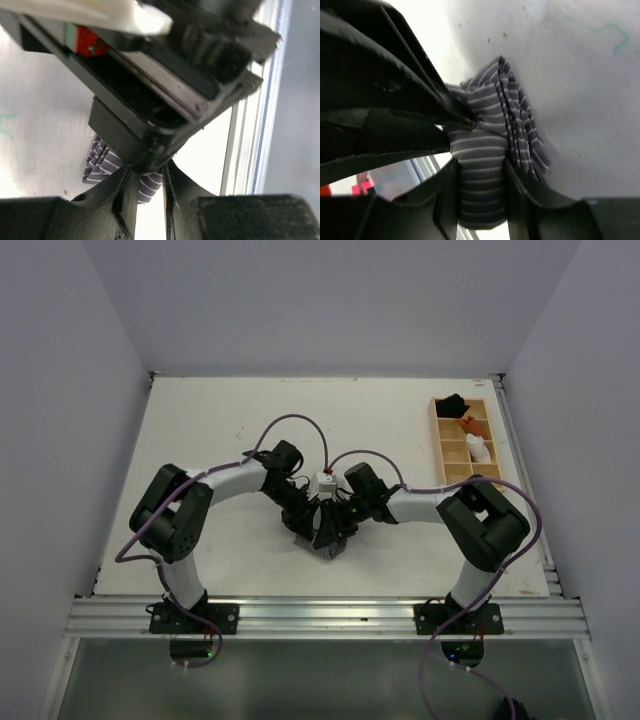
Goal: Roll the underwear
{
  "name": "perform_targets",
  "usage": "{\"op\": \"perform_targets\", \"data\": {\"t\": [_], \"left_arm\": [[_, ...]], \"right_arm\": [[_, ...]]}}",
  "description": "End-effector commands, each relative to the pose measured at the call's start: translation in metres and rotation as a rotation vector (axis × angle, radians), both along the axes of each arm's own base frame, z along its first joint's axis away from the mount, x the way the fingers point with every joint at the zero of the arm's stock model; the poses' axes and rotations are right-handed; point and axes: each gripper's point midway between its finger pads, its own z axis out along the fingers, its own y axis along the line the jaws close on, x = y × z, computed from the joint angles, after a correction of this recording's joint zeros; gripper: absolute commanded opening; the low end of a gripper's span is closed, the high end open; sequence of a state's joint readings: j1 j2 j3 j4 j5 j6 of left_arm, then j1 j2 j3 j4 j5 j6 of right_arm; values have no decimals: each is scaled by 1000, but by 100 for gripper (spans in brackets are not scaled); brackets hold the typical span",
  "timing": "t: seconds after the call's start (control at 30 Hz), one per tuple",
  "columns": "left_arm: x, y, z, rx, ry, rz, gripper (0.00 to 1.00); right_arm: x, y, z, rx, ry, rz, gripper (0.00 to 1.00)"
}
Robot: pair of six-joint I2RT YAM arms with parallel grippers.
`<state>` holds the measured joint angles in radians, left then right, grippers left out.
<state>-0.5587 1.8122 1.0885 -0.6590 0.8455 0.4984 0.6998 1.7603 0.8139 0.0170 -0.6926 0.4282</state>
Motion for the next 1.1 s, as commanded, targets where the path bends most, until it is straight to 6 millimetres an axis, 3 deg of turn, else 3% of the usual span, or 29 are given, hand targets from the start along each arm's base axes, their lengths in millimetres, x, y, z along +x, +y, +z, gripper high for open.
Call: {"op": "perform_targets", "data": {"t": [0.0,0.13,0.2,0.3,0.33,0.4,0.47,0.53,0.57,0.6,0.63,0.67,0.7,0.73,0.83,0.87,0.9,0.97,1.0,1.03,1.07], "left_arm": [[51,17,-3,161,-39,323,27],[69,31,3,208,-27,497,27],[94,43,13,240,-156,620,26],[132,66,57,244,-332,878,31],[139,70,83,189,-393,933,35],[161,82,113,125,-477,1068,45],[172,83,147,44,-515,1138,45],[180,85,168,-24,-489,1201,35],[179,80,170,-52,-457,1183,28],[180,84,170,-83,-413,1162,9],[180,81,166,-121,-355,1108,0],[169,70,166,-188,-254,1006,0],[169,83,160,-187,-193,1000,0],[170,84,155,-176,-175,954,0],[149,86,145,-148,-93,996,0],[150,84,150,-202,-106,1020,0],[129,85,119,-189,-20,1052,0],[112,70,125,-295,30,1071,0],[104,67,115,-285,44,1082,0],[92,66,93,-241,68,1103,0],[78,54,83,-210,81,1071,12]], "right_arm": [[-3,-20,-44,-118,5,-79,29],[-1,-18,-46,-93,6,-111,29],[-4,-20,-50,-92,20,-124,29],[-5,-19,-50,-79,19,-127,29],[-4,-18,-50,-77,16,-127,29],[-4,-19,-51,-77,14,-129,29],[-4,-17,-50,-65,12,-128,29],[-4,-16,-51,-58,11,-131,29],[-4,-16,-50,-53,10,-131,29],[-4,-16,-51,-52,11,-130,29],[-4,-15,-51,-51,7,-128,29],[-3,-16,-52,-52,8,-131,29],[-2,-15,-52,-50,9,-131,29],[-1,-13,-51,-40,5,-132,29],[1,-9,-53,-28,20,-143,29],[3,-7,-52,-20,23,-148,29],[6,-2,-48,10,28,-165,29],[5,1,-47,39,53,-178,29],[3,2,-47,47,78,-192,29],[4,5,-45,71,73,-192,29],[4,5,-45,74,80,-196,29]]}}
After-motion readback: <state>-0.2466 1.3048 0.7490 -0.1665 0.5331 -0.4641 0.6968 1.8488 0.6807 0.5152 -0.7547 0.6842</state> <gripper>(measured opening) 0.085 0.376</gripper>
